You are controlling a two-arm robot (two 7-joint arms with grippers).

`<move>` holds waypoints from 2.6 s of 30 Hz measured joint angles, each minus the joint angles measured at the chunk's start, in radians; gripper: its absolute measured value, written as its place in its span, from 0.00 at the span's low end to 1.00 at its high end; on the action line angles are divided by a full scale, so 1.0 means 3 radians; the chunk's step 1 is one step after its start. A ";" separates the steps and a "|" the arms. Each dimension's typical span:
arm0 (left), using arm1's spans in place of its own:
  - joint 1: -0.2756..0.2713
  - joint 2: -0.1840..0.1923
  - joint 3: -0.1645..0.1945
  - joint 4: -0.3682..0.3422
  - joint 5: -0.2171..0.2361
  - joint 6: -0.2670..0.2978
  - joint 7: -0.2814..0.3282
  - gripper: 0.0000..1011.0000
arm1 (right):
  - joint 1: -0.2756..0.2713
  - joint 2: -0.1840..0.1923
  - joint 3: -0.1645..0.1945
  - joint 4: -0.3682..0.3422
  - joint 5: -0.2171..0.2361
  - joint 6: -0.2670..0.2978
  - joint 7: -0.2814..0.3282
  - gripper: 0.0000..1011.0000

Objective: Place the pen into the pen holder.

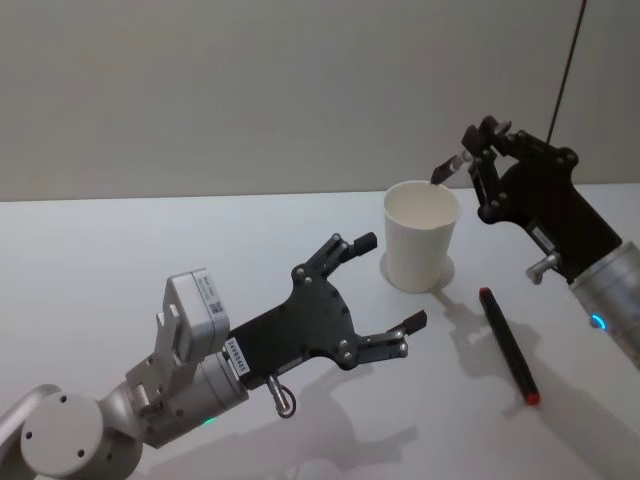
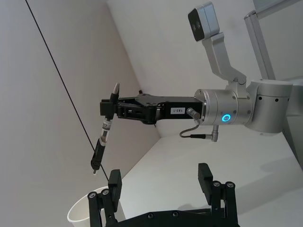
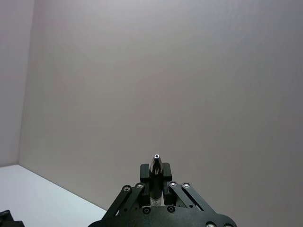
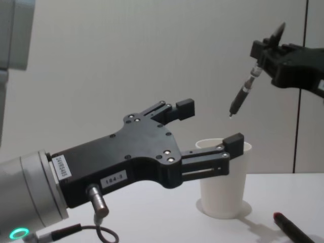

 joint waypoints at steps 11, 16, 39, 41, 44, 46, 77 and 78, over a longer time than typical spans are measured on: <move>0.0000 0.0000 0.0000 0.0000 0.0000 0.0000 0.0000 0.99 | 0.0157 -0.0150 -0.0066 0.0197 -0.0529 -0.0033 -0.0114 0.13; 0.0000 0.0000 0.0000 0.0000 0.0000 0.0000 0.0000 0.99 | 0.0211 -0.0203 -0.0085 0.0270 -0.0618 0.0021 -0.0117 0.13; 0.0000 0.0000 0.0000 0.0000 0.0000 0.0000 0.0000 0.99 | 0.0428 -0.0410 -0.0133 0.0562 -0.0671 0.0620 -0.0140 0.13; 0.0000 0.0000 0.0000 0.0000 0.0000 0.0000 0.0000 0.99 | 0.0445 -0.0425 -0.0137 0.0577 -0.0659 0.0691 -0.0138 0.13; 0.0000 0.0000 0.0000 0.0000 0.0000 0.0000 0.0000 0.99 | 0.0465 -0.0445 -0.0142 0.0599 -0.0639 0.0775 -0.0129 0.13; 0.0000 0.0000 0.0000 0.0000 0.0000 0.0000 0.0000 0.99 | 0.0475 -0.0454 -0.0144 0.0609 -0.0633 0.0811 -0.0124 0.13; 0.0000 0.0000 0.0000 0.0000 0.0000 0.0000 0.0000 0.99 | 0.0534 -0.0511 -0.0161 0.0676 -0.0582 0.1056 -0.0085 0.71; 0.0000 0.0000 0.0000 0.0000 0.0000 0.0000 0.0000 0.99 | 0.0534 -0.0511 -0.0161 0.0676 -0.0582 0.1058 -0.0084 0.73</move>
